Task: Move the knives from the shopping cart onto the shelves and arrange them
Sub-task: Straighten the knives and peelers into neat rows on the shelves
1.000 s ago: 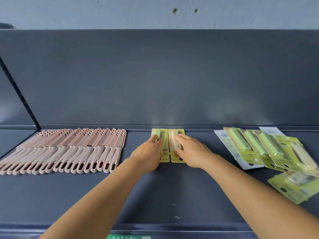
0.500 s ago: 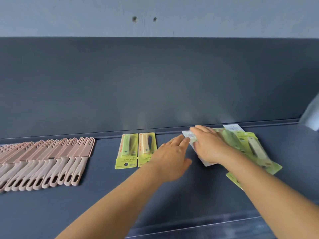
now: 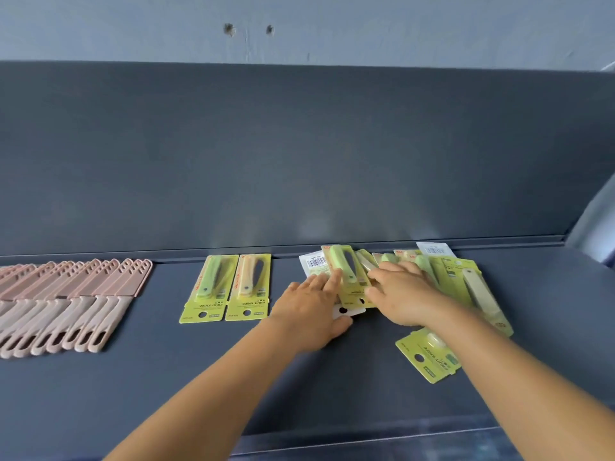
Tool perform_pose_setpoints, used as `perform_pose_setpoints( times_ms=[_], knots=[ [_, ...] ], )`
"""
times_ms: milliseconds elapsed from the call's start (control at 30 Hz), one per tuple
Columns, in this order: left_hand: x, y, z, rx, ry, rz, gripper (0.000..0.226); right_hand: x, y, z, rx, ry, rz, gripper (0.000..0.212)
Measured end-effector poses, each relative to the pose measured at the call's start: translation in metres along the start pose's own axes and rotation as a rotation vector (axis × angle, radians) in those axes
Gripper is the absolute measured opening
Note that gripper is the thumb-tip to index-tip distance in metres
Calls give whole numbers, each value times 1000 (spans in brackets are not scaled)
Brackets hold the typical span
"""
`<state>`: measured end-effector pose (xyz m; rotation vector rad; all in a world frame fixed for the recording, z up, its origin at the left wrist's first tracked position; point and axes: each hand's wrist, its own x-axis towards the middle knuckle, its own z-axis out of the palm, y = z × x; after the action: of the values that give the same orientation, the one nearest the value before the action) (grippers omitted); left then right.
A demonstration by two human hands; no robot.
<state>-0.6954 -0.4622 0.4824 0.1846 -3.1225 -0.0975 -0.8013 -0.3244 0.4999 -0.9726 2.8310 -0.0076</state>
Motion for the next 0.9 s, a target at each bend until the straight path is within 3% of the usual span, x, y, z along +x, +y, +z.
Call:
perform_pose_setpoints(
  times_ms=[133, 233, 433, 533, 633, 700, 733, 833, 900],
  knots=[
    [-19, -14, -4, 21, -6, -19, 70, 3, -15, 2, 15, 111, -93, 57],
    [-25, -19, -2, 14, 9, -44, 65, 4, -33, 5, 145, 53, -240, 55],
    [-30, -31, -4, 177, 14, -53, 47, 6, -42, 7, 168, -25, -184, 47],
    [-33, -33, -11, 280, 141, -34, 32, 2, -39, 7, 224, -10, -162, 41],
    [-35, -41, -32, 45, 371, -187, 26, -2, -36, 4, 273, -15, -167, 38],
    [-36, -46, -45, -210, 560, -254, 12, -3, -37, 1, 363, 38, -138, 49],
    [-35, -48, -50, -324, 634, -268, 15, -2, -39, 1, 444, 87, -126, 54],
    [-30, -47, -56, -489, 675, -272, 24, 4, -45, 0, 695, 187, -140, 58],
    [-27, -47, -55, -597, 673, -299, 25, 7, -48, -2, 795, 187, -162, 45]
  ],
)
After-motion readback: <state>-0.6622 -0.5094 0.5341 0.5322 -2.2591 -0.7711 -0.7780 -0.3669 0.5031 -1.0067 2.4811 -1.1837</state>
